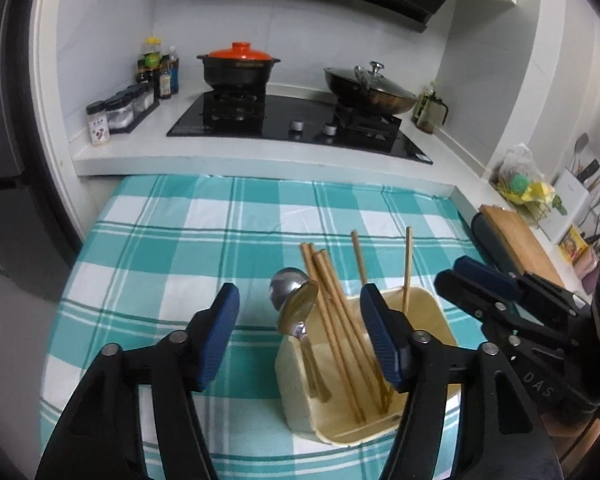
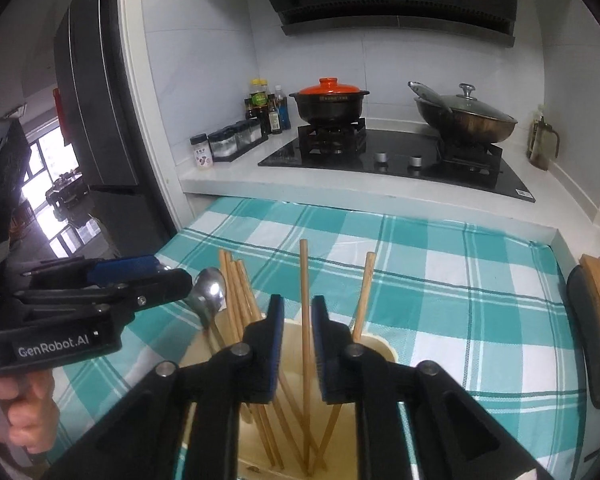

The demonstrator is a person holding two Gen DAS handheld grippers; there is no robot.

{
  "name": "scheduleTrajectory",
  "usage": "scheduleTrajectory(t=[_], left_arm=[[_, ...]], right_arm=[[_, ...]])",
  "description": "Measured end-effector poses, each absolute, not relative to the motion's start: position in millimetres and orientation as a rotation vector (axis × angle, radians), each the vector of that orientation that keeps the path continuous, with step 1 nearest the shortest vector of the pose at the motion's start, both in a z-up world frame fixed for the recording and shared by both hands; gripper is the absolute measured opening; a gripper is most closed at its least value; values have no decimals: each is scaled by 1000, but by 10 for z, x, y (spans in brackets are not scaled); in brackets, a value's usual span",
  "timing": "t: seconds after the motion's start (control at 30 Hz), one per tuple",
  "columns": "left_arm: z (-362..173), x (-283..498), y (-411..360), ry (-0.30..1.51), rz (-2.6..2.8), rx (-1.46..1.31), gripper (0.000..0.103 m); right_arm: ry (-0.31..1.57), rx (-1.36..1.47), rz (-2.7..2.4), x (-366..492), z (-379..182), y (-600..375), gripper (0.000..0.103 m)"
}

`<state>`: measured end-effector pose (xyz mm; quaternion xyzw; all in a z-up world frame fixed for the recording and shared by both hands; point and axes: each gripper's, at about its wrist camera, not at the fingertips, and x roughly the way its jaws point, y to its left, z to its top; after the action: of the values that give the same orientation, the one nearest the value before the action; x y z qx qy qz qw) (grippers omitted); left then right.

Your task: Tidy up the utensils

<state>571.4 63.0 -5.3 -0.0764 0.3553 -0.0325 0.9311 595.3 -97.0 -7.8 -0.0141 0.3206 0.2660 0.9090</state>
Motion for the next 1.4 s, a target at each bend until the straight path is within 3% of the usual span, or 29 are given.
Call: scheduleTrajectory(t=[0.03, 0.07, 0.23, 0.43, 0.6, 0.73, 0.87, 1.17, 1.4], left_arm=[[8, 5639, 664, 713, -64, -147, 71], [69, 5550, 702, 704, -62, -136, 72], [321, 4946, 818, 694, -82, -84, 87], [150, 4151, 759, 752, -139, -31, 94], [-594, 3497, 516, 805, -127, -39, 98], [-1348, 3104, 215, 911, -114, -92, 97], [-1684, 2949, 29, 988, -133, -163, 97], [-1609, 3039, -123, 960, -116, -152, 97], [-1675, 3128, -309, 979, -137, -107, 97]], right_arm=[[645, -21, 547, 5907, -26, -1018, 33], [624, -18, 546, 5828, 66, -1068, 34], [579, -55, 545, 5342, 460, -1351, 34], [564, -205, 555, 4401, 569, -1677, 34], [636, -201, 527, 3700, 19, -1959, 34], [806, -77, 496, 3289, -871, -2118, 33], [960, 89, 468, 3058, -1574, -2207, 21], [985, 25, 537, 3242, -1597, -1746, 10], [1005, -46, 497, 3250, -1776, -1657, 8]])
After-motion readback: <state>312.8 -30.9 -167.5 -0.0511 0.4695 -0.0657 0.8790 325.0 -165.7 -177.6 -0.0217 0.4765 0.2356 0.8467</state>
